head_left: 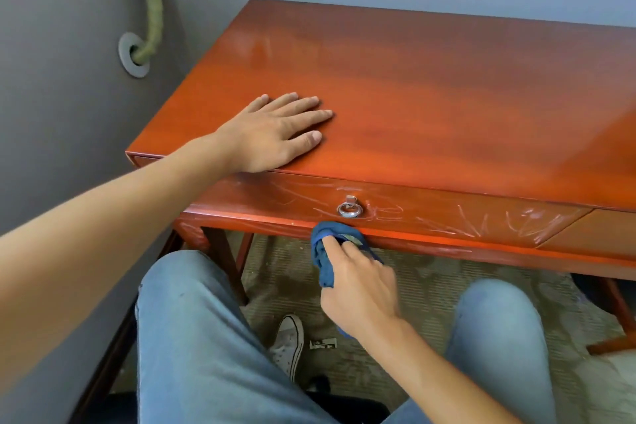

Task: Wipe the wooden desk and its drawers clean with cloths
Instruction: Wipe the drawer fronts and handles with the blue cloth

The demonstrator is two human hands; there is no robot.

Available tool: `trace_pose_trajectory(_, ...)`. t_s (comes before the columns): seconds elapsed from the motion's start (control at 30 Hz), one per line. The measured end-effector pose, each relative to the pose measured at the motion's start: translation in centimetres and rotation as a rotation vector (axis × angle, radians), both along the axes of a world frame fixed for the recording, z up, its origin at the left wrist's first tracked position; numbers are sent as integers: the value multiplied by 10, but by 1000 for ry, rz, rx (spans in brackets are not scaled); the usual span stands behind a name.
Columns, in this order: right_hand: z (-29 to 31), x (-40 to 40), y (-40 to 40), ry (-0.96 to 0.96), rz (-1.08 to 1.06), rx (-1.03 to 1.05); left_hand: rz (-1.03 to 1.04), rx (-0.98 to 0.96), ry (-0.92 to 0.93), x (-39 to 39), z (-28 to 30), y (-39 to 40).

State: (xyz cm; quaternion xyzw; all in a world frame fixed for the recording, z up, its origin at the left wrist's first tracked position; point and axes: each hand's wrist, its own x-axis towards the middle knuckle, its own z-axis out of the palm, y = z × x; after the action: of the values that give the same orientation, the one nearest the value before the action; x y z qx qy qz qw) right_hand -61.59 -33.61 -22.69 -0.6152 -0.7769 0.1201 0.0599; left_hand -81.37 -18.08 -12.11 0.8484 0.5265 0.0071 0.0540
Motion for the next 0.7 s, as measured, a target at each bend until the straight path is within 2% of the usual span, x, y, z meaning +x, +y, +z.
trace_pose_trajectory(0.17, -3, -74, 17, 21, 179, 46, 21, 11, -21, 1, 3, -4)
trace_pose_trajectory(0.33, -1, -146, 32, 119, 291, 56, 28, -12, -30, 2, 5, -5)
trace_pose_trajectory(0.47, 2, -193, 38, 77, 346, 104, 24, -54, -42, 0, 9, -4)
trace_pose_trajectory(0.6, -7, -210, 40, 49, 383, 207, 21, -66, -35, 1, 12, -6)
trace_pose_trajectory(0.7, -18, -193, 40, 62, 395, 257, 27, -63, -27, 1, 12, -6)
